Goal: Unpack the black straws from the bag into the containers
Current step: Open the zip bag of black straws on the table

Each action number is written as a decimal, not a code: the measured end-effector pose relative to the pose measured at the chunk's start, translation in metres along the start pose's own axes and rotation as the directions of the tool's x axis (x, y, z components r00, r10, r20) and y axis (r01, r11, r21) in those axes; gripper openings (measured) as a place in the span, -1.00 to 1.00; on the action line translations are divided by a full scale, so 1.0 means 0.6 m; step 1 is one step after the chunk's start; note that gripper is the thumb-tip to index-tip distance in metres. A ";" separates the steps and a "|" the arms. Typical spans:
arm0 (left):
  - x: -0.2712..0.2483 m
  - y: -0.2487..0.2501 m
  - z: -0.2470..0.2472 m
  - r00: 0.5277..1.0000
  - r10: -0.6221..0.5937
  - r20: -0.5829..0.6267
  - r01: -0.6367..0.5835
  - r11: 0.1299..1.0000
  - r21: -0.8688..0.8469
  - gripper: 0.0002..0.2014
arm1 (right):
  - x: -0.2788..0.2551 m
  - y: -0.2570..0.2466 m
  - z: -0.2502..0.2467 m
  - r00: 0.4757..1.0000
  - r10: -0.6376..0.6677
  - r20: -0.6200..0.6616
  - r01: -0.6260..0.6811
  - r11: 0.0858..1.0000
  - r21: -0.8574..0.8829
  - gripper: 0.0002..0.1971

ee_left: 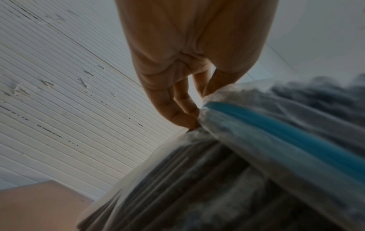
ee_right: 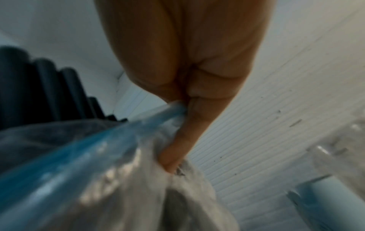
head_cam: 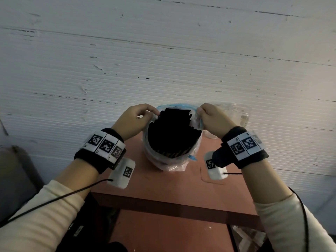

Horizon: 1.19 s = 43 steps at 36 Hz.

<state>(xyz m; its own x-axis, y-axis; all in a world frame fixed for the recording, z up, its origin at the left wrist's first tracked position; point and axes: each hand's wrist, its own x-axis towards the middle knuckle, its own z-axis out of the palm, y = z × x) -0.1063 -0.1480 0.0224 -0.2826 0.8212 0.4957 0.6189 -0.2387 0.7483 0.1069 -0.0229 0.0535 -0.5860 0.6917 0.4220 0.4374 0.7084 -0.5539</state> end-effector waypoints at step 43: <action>0.021 -0.036 0.000 0.966 -0.004 0.258 0.041 0.989 -0.140 -0.40 | 0.056 0.051 0.034 0.966 -0.108 0.236 -0.006 0.900 0.437 -0.73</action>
<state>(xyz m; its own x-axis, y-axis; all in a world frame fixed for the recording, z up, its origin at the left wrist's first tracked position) -0.1230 -0.1322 0.0127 -0.0867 0.9280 0.3623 0.4983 -0.2746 0.8224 0.0870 0.0191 0.0361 -0.7743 0.5581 0.2982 0.0989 0.5722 -0.8141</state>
